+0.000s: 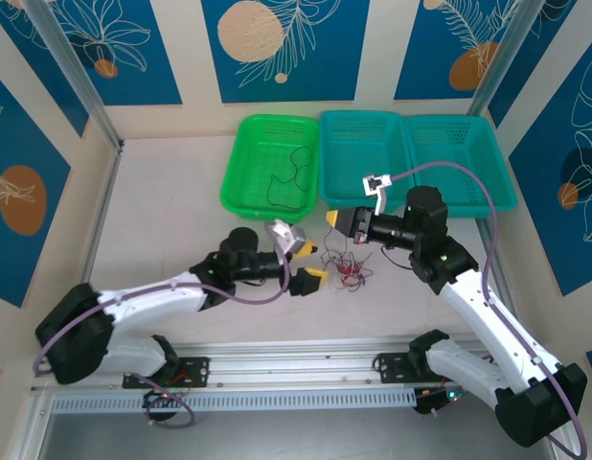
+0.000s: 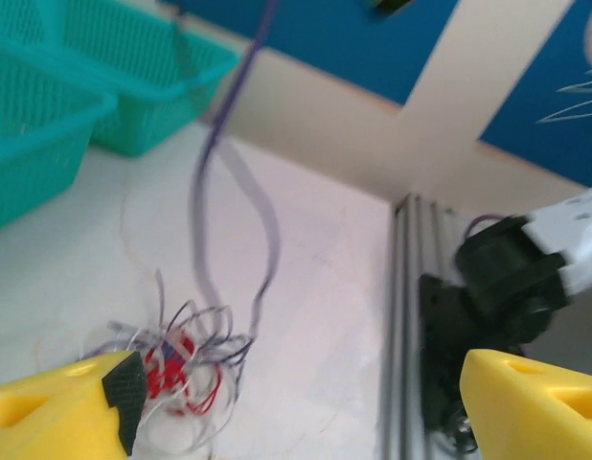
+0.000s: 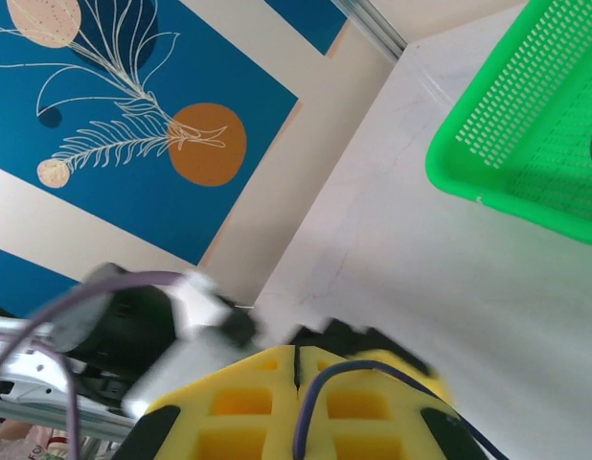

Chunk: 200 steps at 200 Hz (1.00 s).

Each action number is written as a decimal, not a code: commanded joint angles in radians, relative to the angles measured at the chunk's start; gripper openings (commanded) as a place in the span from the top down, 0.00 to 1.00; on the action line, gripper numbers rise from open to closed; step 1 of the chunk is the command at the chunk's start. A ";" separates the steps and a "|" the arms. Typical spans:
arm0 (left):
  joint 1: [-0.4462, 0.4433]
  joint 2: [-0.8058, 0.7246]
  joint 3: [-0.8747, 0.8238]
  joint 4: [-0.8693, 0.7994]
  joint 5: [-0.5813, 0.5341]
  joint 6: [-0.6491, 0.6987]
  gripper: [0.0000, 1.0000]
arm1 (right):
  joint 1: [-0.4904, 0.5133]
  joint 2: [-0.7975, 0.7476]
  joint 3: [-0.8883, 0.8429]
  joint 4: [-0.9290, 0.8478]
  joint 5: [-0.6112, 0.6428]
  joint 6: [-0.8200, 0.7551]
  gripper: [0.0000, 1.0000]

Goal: Untangle the cables

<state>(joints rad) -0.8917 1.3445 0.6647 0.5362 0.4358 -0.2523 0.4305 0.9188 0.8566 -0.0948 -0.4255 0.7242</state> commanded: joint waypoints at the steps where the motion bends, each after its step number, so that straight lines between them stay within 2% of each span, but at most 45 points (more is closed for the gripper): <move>1: -0.003 0.092 0.061 0.172 -0.073 -0.051 0.17 | 0.023 0.005 0.009 0.052 0.014 0.007 1.00; 15: -0.003 0.161 0.075 0.253 -0.117 -0.105 0.21 | 0.029 0.005 0.002 0.055 0.020 0.013 1.00; 23: -0.003 0.195 0.087 0.282 -0.136 -0.130 0.27 | 0.030 0.001 -0.005 0.058 0.028 0.025 1.00; 45: -0.003 0.266 0.105 0.383 -0.143 -0.211 0.55 | 0.030 -0.006 -0.034 0.075 0.053 0.052 1.00; 74: -0.002 0.271 0.093 0.417 -0.177 -0.258 1.00 | 0.024 -0.015 -0.052 0.059 0.067 0.055 1.00; 86: -0.002 0.243 0.075 0.410 -0.197 -0.267 1.00 | 0.018 -0.022 -0.054 0.032 0.092 0.048 0.98; 100: 0.002 0.187 0.064 0.342 -0.244 -0.281 1.00 | 0.014 -0.040 -0.051 -0.047 0.165 0.024 0.87; 115: 0.004 0.110 0.076 0.156 -0.337 -0.303 1.00 | 0.020 -0.073 -0.063 -0.141 0.288 -0.025 0.69; 125: 0.007 0.062 0.090 0.021 -0.408 -0.323 1.00 | 0.035 -0.102 -0.091 -0.172 0.364 -0.046 0.63; 134: 0.012 0.025 0.090 -0.064 -0.463 -0.346 1.00 | 0.050 -0.128 -0.131 -0.181 0.429 -0.058 0.61; 147: 0.024 -0.015 0.068 -0.102 -0.500 -0.393 1.00 | 0.088 -0.146 -0.190 -0.197 0.553 -0.047 0.57; 169: 0.042 -0.057 0.056 -0.151 -0.527 -0.469 1.00 | 0.147 -0.098 -0.261 -0.253 0.761 0.077 0.55; 192: 0.046 -0.064 0.095 -0.269 -0.562 -0.508 1.00 | 0.221 0.009 -0.309 -0.189 0.801 0.144 0.53; 200: 0.046 -0.064 0.109 -0.313 -0.580 -0.512 1.00 | 0.253 0.061 -0.317 -0.135 0.780 0.144 0.45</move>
<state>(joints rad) -0.8574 1.2903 0.7380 0.4004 -0.0570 -0.6952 0.6155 0.8837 0.5785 -0.2779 0.2398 0.7948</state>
